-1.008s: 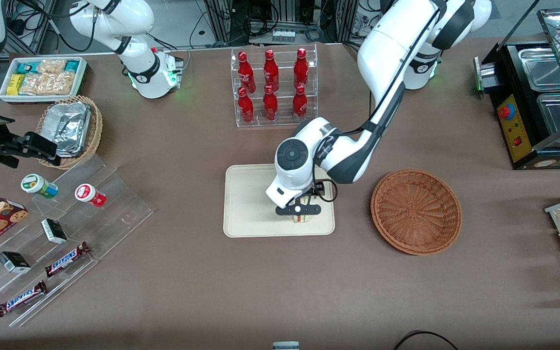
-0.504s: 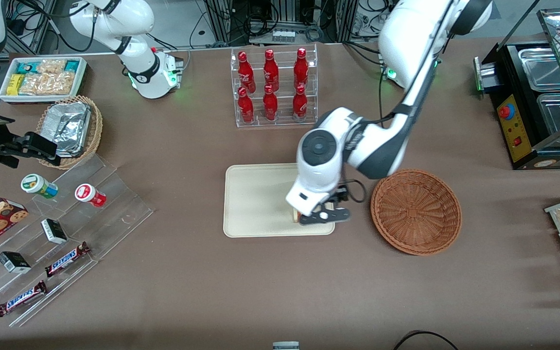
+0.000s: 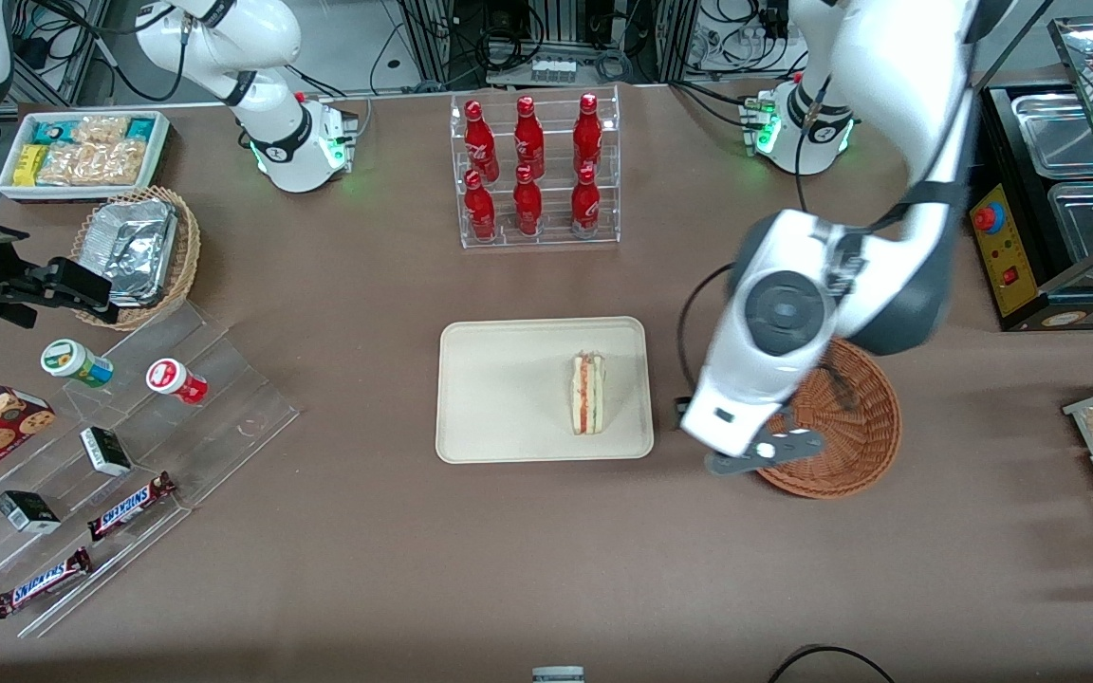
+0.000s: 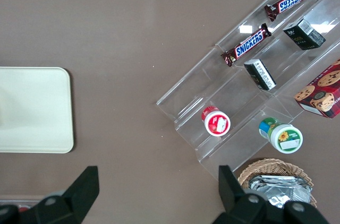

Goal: Place sandwich from basket to tray

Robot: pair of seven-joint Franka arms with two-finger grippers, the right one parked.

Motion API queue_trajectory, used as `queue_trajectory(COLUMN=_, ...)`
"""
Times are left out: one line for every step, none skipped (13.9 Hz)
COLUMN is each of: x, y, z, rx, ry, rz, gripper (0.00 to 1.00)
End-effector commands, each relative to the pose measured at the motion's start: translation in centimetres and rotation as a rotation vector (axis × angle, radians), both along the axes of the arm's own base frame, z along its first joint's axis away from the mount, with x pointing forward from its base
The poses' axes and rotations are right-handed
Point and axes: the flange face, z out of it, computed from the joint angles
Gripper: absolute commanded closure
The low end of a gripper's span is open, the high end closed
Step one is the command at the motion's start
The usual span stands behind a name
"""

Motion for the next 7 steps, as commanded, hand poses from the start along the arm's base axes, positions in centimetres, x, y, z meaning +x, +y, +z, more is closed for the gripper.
queue_trajectory(x=0.3, y=5.6, z=2.7, rx=-0.029, ry=0.041, rz=-0.012, gripper=0.00)
queue_trajectory(x=0.6, y=7.3, z=3.6, rx=-0.039, ry=0.041, rz=-0.001, gripper=0.00)
queue_trajectory(x=0.6, y=8.9, z=4.4, rx=-0.041, ry=0.048, rz=0.007, gripper=0.00)
queue_trajectory(x=0.3, y=10.1, z=5.4, rx=-0.038, ry=0.062, rz=0.001, gripper=0.00)
queue_trajectory(x=0.1, y=11.5, z=6.4, rx=-0.037, ry=0.070, rz=-0.006, gripper=0.00)
queue_trajectory(x=-0.3, y=12.6, z=7.5, rx=-0.036, ry=0.081, rz=-0.023, gripper=0.00)
queue_trajectory(x=-0.8, y=13.9, z=8.7, rx=-0.035, ry=0.088, rz=-0.035, gripper=0.00)
